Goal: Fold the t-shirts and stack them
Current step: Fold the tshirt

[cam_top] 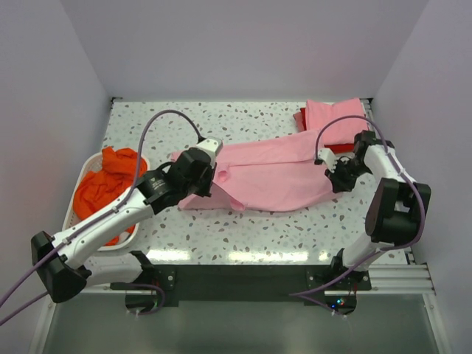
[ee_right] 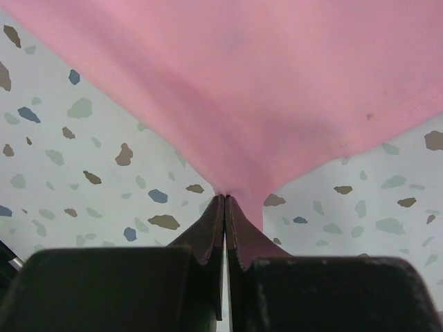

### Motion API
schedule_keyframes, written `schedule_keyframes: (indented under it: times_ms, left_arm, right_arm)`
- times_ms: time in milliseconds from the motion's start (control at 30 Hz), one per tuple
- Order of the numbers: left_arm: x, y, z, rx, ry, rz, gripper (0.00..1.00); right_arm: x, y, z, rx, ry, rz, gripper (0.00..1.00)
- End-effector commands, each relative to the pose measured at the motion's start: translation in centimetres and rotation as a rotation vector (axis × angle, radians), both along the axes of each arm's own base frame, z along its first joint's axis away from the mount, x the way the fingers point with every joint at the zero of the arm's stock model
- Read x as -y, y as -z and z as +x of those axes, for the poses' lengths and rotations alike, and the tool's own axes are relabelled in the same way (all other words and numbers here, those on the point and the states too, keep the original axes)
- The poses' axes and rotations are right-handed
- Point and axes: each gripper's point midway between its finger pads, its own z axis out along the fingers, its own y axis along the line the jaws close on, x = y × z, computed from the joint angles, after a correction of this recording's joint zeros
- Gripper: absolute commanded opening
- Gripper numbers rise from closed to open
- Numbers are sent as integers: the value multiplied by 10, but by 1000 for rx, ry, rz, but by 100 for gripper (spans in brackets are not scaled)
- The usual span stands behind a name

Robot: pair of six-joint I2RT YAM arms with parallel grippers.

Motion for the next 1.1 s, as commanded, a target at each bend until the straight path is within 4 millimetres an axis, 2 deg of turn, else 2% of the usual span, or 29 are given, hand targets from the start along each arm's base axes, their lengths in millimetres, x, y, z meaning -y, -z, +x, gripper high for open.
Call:
schedule_keyframes:
  times_ms: [0, 233, 500, 700, 900, 1067]
  left_arm:
    - [10, -36, 28, 113, -3, -57, 0]
    - [-1, -36, 56, 127, -44, -49, 0]
    - [-20, -24, 95, 116, -91, -29, 0]
    - [-21, -13, 121, 92, -93, -2, 0]
    - [-24, 3, 132, 55, -99, 34, 0]
    - [-32, 11, 139, 39, -114, 60, 0]
  right_arm:
    - [-9, -12, 14, 31, 21, 41, 0]
    - [-9, -14, 42, 79, 57, 35, 0]
    - [-5, -10, 75, 105, 138, 25, 0]
    - [-12, -8, 97, 129, 166, 34, 0]
    - [-17, -2, 115, 146, 202, 42, 0]
    - [-15, 1, 122, 149, 216, 35, 0]
